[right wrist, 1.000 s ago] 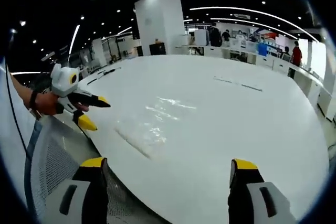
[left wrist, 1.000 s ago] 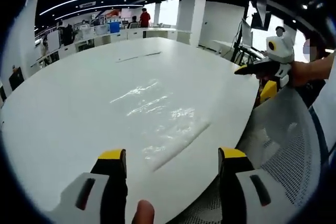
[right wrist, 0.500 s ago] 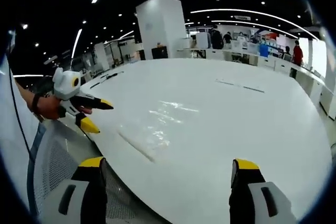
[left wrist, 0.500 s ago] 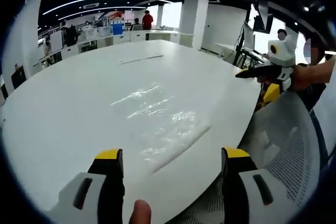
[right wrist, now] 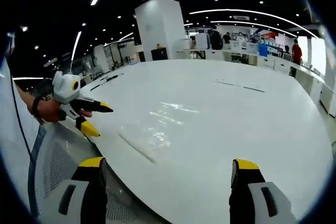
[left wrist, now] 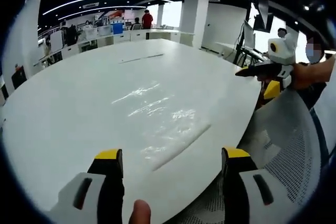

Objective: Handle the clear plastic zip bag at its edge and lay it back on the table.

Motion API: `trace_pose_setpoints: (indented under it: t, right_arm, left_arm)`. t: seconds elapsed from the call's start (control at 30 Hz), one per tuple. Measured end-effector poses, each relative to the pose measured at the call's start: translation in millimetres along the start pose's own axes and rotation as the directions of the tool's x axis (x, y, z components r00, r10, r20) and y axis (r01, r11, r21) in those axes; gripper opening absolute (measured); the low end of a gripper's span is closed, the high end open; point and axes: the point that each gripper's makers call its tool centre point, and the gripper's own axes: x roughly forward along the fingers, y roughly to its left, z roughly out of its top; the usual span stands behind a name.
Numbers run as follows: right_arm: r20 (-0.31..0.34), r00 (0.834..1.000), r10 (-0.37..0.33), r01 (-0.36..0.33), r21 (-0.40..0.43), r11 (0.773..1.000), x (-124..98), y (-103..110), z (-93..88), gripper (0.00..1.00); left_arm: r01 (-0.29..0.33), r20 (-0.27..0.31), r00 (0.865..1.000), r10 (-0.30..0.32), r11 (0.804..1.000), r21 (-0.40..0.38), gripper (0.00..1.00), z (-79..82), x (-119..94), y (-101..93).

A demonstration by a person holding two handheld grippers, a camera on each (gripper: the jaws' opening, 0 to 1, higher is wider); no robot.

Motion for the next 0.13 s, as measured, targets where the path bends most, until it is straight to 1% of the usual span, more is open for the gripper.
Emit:
trace_pose_setpoints:
  t: [0.13]
  right_arm:
    - [0.000,1.000,0.001,-0.001,-0.001,1.000,-0.3,0.6,-0.2,1.00]
  left_arm:
    - [-0.009,0.000,1.000,0.009,1.000,-0.001,0.77,-0.8,0.0,1.9]
